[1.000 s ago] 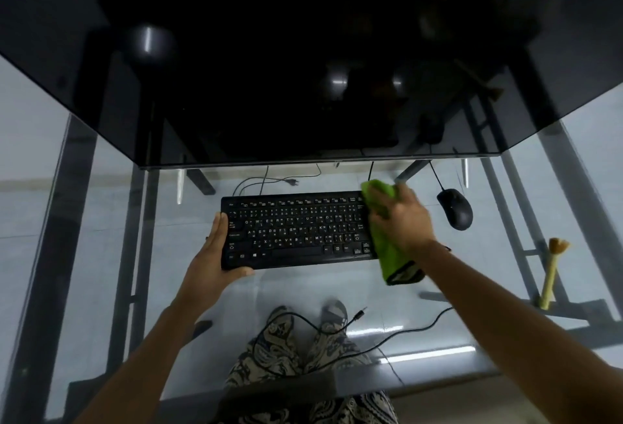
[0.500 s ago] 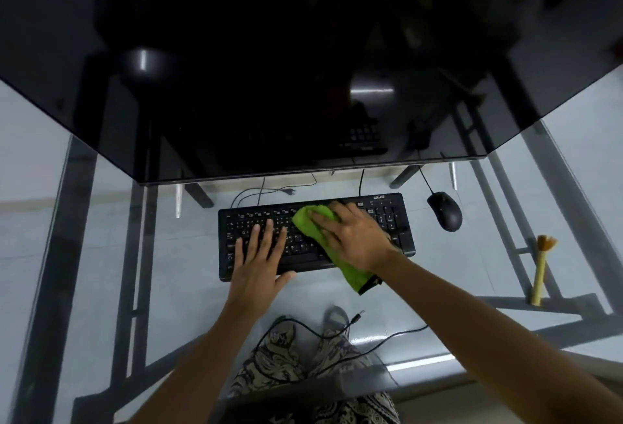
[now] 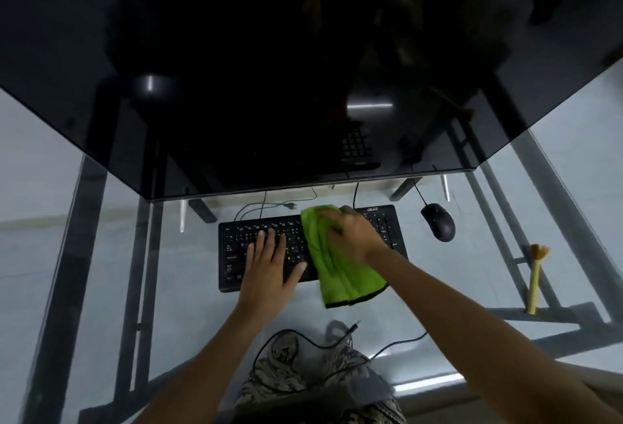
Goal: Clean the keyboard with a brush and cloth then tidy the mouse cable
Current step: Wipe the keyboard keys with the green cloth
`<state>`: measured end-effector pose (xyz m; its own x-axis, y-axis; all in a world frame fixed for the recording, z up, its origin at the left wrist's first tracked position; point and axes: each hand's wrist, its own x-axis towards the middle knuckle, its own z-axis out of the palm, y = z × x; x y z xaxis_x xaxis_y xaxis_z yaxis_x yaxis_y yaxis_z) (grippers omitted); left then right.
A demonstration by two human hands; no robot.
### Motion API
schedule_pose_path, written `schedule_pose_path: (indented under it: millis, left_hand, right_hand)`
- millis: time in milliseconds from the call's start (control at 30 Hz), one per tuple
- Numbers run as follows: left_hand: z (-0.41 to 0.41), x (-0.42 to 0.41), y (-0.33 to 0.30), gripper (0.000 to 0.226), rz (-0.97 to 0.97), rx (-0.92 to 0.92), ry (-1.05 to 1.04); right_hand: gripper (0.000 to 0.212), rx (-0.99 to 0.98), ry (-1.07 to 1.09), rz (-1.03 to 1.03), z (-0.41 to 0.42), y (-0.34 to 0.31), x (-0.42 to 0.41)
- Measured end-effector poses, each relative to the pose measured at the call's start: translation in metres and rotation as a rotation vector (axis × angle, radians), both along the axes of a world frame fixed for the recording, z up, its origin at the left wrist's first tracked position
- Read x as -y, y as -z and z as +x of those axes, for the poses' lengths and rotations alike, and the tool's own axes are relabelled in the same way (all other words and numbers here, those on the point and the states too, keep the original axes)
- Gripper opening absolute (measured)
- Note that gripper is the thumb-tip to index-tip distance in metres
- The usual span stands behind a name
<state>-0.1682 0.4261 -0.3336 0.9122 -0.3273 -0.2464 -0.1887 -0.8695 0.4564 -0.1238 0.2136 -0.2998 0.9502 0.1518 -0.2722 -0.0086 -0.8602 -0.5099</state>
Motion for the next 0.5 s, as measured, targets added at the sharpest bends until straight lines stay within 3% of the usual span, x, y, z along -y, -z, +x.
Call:
schedule_pose_path:
  millis: [167, 300, 400, 500]
  left_hand:
    - [0.025, 0.082, -0.08, 0.085, -0.692, -0.429, -0.378]
    - [0.042, 0.14, -0.112, 0.059, -0.893, -0.726, -0.371]
    - [0.036, 0.19, -0.123, 0.036, -1.066, -0.982, -0.286]
    - [0.014, 0.253, -0.128, 0.029, -1.12, -1.053, -0.22]
  right_hand:
    - [0.051, -0.033, 0.225, 0.382, -0.012, -0.063, 0.048]
    - [0.052, -0.061, 0.599, 0.804, -0.041, -0.108, 0.101]
    - [0.031, -0.073, 0.849, 0.983, -0.068, -0.127, 0.148]
    - [0.034, -0.166, 0.955, 1.209, -0.102, -0.126, 0.193]
